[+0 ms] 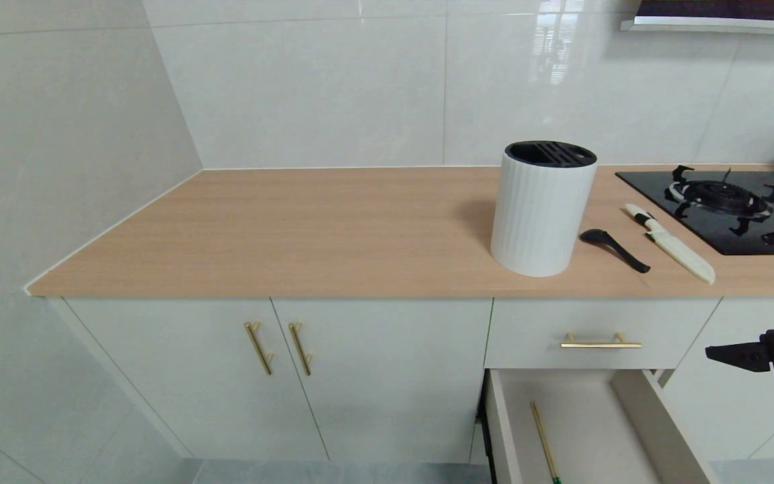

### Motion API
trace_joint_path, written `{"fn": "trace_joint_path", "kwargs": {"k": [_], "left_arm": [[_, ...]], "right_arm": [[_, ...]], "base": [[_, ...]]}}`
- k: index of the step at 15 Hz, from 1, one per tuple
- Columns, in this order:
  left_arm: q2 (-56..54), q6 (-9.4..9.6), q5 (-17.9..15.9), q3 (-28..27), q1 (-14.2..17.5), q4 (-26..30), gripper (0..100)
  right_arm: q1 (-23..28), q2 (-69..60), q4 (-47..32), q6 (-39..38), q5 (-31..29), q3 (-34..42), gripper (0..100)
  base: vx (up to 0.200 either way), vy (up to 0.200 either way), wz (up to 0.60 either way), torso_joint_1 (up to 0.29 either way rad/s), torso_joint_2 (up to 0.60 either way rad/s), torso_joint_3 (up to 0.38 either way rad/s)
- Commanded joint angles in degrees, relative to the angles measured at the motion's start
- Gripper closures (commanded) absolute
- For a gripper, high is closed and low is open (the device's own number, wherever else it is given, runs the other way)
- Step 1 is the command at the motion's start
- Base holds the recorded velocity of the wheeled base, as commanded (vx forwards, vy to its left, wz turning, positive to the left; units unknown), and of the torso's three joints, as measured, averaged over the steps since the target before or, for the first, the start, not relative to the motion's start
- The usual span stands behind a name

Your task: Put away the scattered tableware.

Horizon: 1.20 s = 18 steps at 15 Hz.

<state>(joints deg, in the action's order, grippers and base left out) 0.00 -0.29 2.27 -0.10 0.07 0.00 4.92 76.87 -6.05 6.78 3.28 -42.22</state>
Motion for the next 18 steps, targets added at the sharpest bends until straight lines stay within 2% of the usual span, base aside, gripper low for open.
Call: {"fn": "trace_joint_path", "kwargs": {"k": [1, 3, 8, 13, 18], "left_arm": [[0.1, 0.03, 0.0, 0.0, 0.0, 0.0, 0], [0.1, -0.06, 0.0, 0.0, 0.0, 0.0, 0], [0.1, -0.06, 0.0, 0.0, 0.0, 0.0, 0], [0.1, 0.03, 0.0, 0.0, 0.0, 0.0, 0], [0.1, -0.06, 0.0, 0.0, 0.0, 0.0, 0]], "right_arm": [[0.0, 2.2, 2.1, 0.5, 0.1, -1.6, 0], [0.1, 10.2, 8.2, 1.3, 0.4, -7.9, 0], [-0.4, 27.5, 11.2, 7.0, 6.9, -24.2, 0], [-0.3, 36.6, 14.7, 9.5, 14.8, -31.7, 0], [1.3, 40.6, 17.3, 9.5, 14.9, -34.6, 0]], "base": [[0.0, 0.0, 0.0, 0.095, -0.2, -0.1], [0.0, 0.0, 0.0, 0.025, -0.05, -0.031], [0.0, 0.0, 0.0, 0.0, 0.0, 0.0], [0.0, 0.0, 0.0, 0.0, 0.0, 0.0], [0.0, 0.0, 0.0, 0.0, 0.0, 0.0]]}}
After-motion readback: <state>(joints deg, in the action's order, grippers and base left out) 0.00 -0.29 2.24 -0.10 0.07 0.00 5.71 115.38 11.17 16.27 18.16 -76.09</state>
